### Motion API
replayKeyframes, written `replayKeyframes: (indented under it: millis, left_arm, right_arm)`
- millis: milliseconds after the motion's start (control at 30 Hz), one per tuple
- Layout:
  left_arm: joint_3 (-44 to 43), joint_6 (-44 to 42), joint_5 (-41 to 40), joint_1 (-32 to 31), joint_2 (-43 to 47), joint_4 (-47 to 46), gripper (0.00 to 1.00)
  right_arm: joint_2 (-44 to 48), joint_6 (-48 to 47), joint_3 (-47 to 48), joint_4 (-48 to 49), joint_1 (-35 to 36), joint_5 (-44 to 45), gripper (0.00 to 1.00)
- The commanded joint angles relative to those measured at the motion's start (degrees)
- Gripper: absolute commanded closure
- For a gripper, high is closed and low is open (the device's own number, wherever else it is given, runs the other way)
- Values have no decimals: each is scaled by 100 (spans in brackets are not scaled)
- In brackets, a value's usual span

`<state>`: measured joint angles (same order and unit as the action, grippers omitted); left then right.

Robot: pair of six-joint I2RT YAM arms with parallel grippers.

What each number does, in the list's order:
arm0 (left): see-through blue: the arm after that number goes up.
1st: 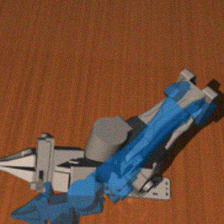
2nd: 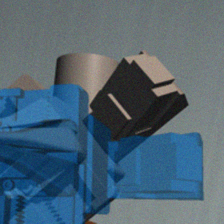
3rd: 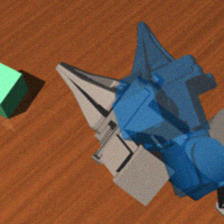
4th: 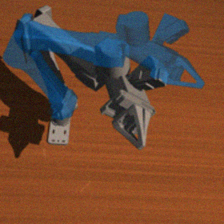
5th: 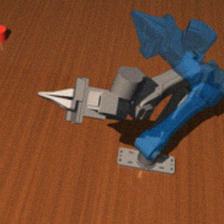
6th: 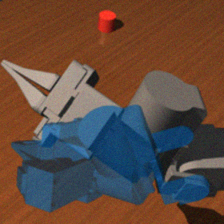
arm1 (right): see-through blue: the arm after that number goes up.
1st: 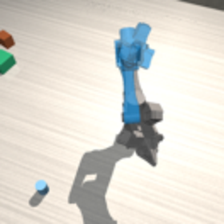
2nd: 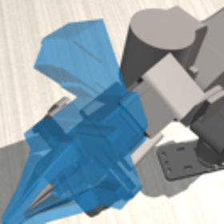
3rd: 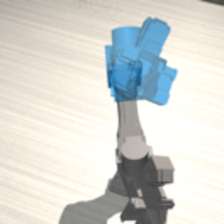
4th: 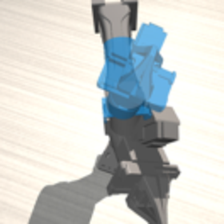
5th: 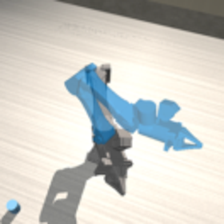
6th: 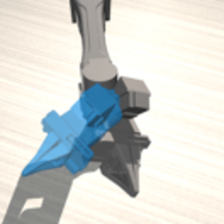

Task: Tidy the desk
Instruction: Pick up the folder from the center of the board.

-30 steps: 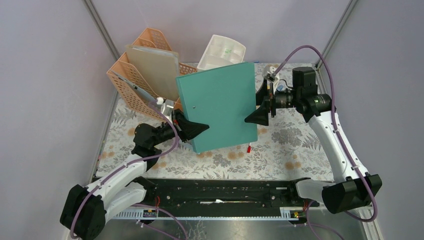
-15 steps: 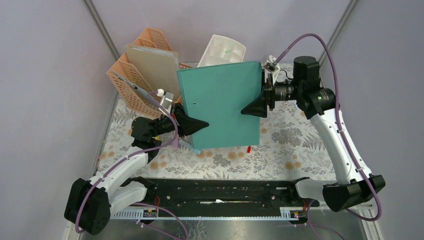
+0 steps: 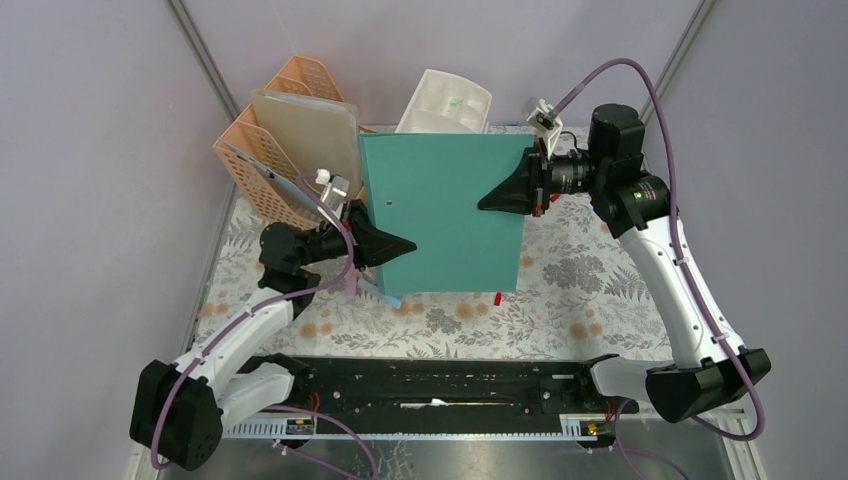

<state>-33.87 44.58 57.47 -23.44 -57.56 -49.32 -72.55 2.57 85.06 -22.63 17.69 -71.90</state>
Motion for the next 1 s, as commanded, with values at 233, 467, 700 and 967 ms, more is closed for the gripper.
replayKeyframes:
  millis: [233,467,700,967]
  left_arm:
    - [-848,-1849,-1487,237,1133,3051,16]
    - [-978,-2979,-4154,244,2528,5576,1]
    - [-54,-2861,-5551,244,3870,5733,1]
    - [-134,-2762,-6735,263,4217,6256,1]
  right_arm:
    - [137,-383,732,-226,128,327,100]
    - [-604,-292,2024,-382,128,1062,100]
    - [-1883,-373,3732,-360,146,1888,100]
    - [-3329,114,5494,659,363,2866,100]
